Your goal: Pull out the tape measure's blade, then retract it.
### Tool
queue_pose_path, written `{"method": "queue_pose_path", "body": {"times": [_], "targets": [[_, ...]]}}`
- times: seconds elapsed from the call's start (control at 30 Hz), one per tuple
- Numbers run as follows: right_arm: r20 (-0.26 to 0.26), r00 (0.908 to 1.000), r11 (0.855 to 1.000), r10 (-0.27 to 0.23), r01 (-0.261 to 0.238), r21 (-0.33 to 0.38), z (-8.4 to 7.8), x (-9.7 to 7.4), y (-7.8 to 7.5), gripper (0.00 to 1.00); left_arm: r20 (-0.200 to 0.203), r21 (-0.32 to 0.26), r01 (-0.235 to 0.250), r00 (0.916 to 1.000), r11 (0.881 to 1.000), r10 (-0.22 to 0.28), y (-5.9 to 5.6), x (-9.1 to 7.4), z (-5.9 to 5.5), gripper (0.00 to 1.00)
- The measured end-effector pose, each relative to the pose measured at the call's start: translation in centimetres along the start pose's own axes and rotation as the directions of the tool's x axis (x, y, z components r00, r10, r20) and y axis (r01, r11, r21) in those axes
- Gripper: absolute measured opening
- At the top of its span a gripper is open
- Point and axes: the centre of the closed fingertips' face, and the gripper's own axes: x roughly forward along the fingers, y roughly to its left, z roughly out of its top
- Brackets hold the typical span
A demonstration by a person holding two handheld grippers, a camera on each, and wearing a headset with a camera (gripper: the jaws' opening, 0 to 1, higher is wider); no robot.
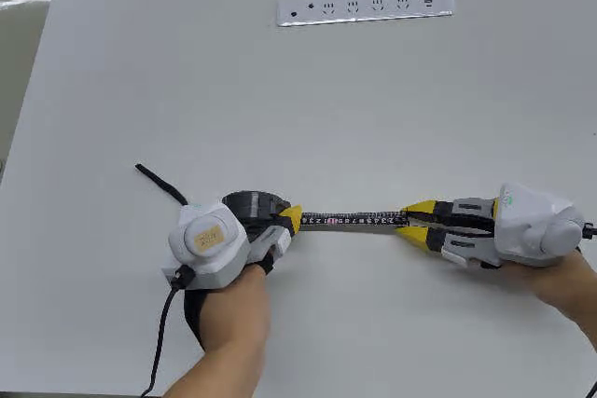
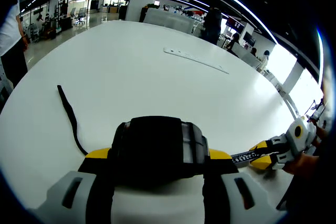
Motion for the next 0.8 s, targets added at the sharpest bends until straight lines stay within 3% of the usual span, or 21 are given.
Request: {"method": "queue_pose_path", "body": {"times": [0.8], "targets": [[0.002, 0.9998, 1.0, 0.021, -0.021, -0.022, 0.3, 2.8, 0.3, 0.12, 0.0, -0.008, 0.002, 1.0, 1.0, -0.002, 0.1, 0.0, 0.1, 0.67]]}}
